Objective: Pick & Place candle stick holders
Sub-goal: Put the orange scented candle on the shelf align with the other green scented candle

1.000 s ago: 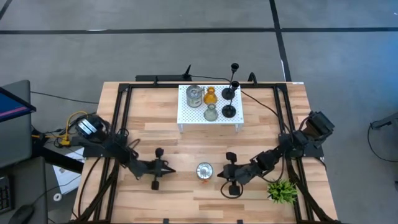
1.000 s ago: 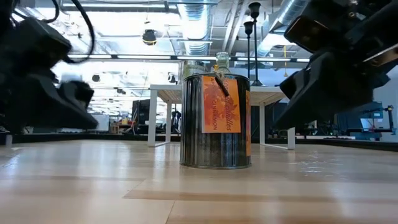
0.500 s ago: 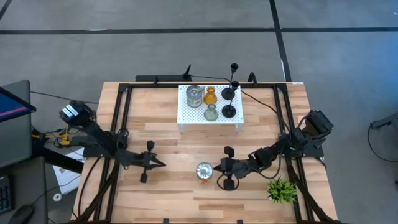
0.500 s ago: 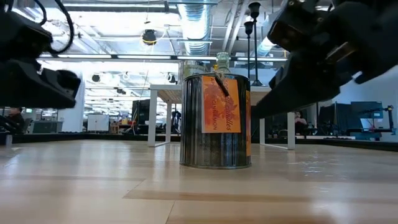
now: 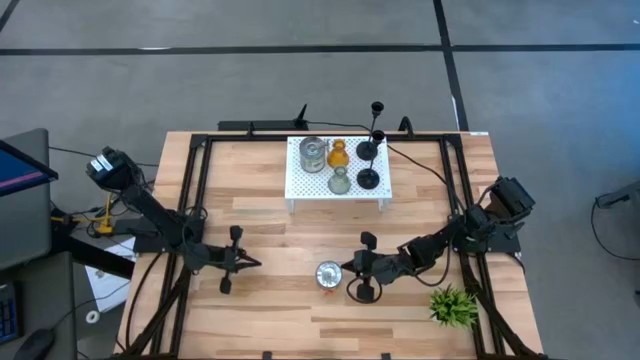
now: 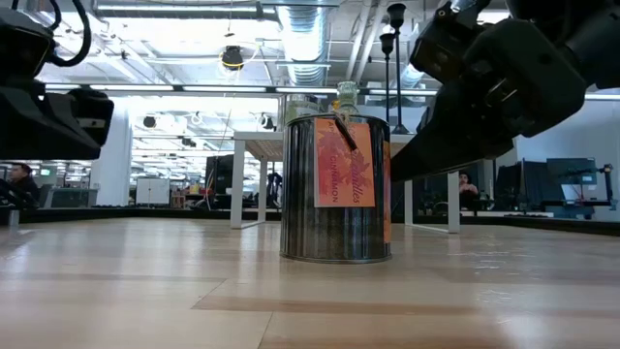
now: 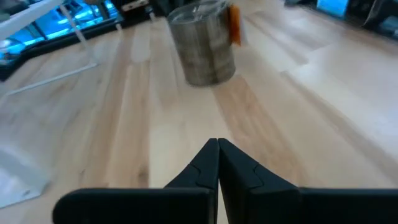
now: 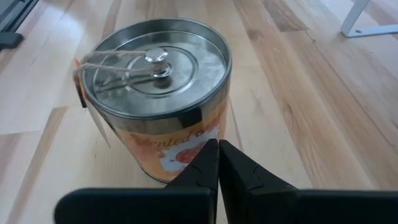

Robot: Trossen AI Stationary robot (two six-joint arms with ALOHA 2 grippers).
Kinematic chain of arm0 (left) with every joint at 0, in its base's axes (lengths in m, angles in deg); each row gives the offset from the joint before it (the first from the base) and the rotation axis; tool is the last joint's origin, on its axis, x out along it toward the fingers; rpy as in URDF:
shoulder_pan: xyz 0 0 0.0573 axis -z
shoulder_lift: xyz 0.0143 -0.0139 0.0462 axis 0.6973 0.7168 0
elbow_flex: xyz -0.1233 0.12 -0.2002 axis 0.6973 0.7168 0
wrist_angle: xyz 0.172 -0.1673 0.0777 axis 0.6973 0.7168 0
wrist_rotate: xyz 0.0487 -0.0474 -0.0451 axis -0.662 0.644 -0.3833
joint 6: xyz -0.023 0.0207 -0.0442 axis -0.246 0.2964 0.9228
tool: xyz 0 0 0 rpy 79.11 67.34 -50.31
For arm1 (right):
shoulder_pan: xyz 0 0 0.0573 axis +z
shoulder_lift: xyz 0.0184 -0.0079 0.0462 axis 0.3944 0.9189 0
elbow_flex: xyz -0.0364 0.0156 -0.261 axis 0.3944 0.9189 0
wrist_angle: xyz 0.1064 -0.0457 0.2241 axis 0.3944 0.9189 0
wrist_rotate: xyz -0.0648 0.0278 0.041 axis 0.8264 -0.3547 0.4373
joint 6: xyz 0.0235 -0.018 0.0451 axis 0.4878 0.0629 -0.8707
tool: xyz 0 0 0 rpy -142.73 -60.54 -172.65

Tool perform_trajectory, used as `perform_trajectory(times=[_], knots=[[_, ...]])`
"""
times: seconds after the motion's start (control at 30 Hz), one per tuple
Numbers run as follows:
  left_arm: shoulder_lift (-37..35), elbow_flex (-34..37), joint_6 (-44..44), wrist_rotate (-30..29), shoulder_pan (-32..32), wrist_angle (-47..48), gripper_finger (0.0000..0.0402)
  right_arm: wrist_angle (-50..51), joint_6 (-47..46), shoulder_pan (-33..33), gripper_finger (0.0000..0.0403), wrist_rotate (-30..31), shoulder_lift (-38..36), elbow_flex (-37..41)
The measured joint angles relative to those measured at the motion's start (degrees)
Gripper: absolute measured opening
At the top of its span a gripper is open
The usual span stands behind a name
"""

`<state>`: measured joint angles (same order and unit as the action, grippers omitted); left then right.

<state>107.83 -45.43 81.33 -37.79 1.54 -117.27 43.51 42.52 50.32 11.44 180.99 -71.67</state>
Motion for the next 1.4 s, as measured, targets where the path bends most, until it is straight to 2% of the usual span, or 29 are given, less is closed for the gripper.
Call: perform_trajectory(times=[0.13, 0.33, 0.47, 0.7, 0.87, 0.97, 1.13, 1.4], knots=[[-5.44, 0.0, 1.01, -3.76, 1.49, 7.05, 0.0005, -0.01, 0.0, 0.0, 0.0, -0.02, 0.0, 0.0], [-5.49, 0.0, 5.48, -0.54, 1.34, 6.43, 0.0005, -0.06, 0.28, -1.03, 0.0, -0.04, -0.01, 0.0], [-1.34, 0.0, 1.74, 0.21, -0.72, 2.24, 0.0005, -0.3, 1.38, -2.02, 0.0, -0.07, -0.02, 0.0], [7.6, -0.04, -7.74, 14.32, -9.32, -13.01, 0.0005, -1.31, 1.38, -2.99, 0.0, -0.33, -0.02, 0.0], [14.69, -0.08, -6.43, 23.95, -18.04, -20.53, 0.0005, -1.67, 1.38, -2.95, 0.0, -0.31, -0.02, 0.0], [19.06, -0.09, -4.45, 27.75, -21.3, -24.61, 0.0005, -0.65, 1.4, -2.94, 0.0, -0.07, -0.04, 0.0], [25.05, -1.17, -3.6, 29.57, -22.03, -30.48, 0.0005, 3.18, 0.45, -2.93, 0.0, 0.07, -0.04, 0.0], [32.27, -7.06, -3.72, 29.56, -22.0, -30.75, 0.0005, 9.51, -0.27, -2.23, 0.0, 1.18, -1.16, 0.04]])
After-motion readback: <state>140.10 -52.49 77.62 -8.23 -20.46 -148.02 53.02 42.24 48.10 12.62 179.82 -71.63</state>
